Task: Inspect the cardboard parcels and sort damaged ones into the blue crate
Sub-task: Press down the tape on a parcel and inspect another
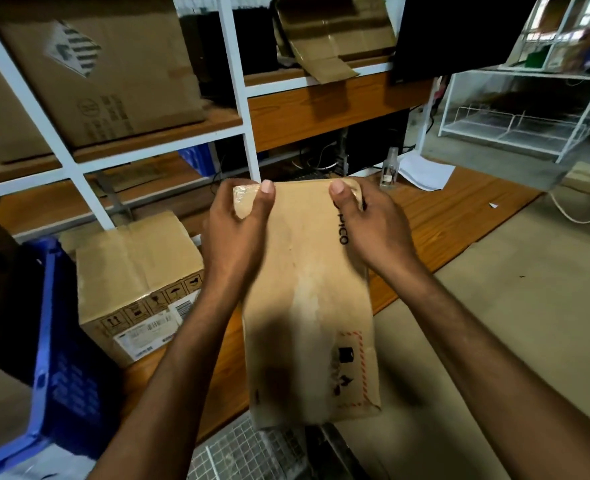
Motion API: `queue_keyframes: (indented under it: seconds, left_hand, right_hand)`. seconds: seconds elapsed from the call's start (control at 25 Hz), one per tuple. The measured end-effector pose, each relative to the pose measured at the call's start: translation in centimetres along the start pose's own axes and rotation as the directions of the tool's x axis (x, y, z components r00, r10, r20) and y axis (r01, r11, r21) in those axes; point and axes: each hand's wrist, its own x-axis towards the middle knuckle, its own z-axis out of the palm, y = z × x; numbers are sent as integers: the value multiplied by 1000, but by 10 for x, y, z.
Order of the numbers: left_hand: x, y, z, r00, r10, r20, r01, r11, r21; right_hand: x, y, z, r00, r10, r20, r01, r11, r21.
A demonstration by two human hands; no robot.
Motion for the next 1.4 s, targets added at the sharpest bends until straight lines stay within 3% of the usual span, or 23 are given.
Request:
queue_keyframes:
  seconds: [0.2, 0.32, 0.44, 0.6, 0.76, 0.92, 1.04, 1.24, 1.4]
  left_hand:
    - [2, -17, -19, 986, -109, 127, 123, 987, -105]
    - [5, -22, -17, 998, -50, 47, 52, 998, -36]
    - [1, -24, -17, 987, -31, 159, 26, 999, 34]
    - [-7, -26, -13, 991, 13, 133, -22, 998, 64]
    - [-13, -33, -14, 989, 45, 142, -51, 998, 36]
    - [-33, -47, -12, 999, 46, -22, -46, 999, -10]
    - [-32, -48, -6, 992, 81, -100, -85, 996, -39]
    - [-34, -63, -11, 994, -31, 103, 34, 999, -27]
    - [-32, -65, -8, 996, -33, 87, 36, 999, -38]
  right_hand:
    - [-1, -9, 21, 984, 64, 168, -77, 995, 70]
    - [1, -9, 26, 991, 52, 124, -58, 997, 49]
    - [-12, -1, 25, 959, 104, 265, -136, 985, 104]
    - [-21, 7, 34, 983, 97, 155, -105, 993, 45]
    - [-22, 16, 31, 960, 131, 246, -177, 969, 175]
    - [-26, 27, 32, 968, 140, 209, -190, 951, 244]
    - [-27, 26, 36, 985, 108, 133, -133, 970, 203]
    - [-32, 29, 32, 903, 253, 347, -345, 908, 237]
    - [-33, 37, 44, 962, 188, 198, -212, 971, 110]
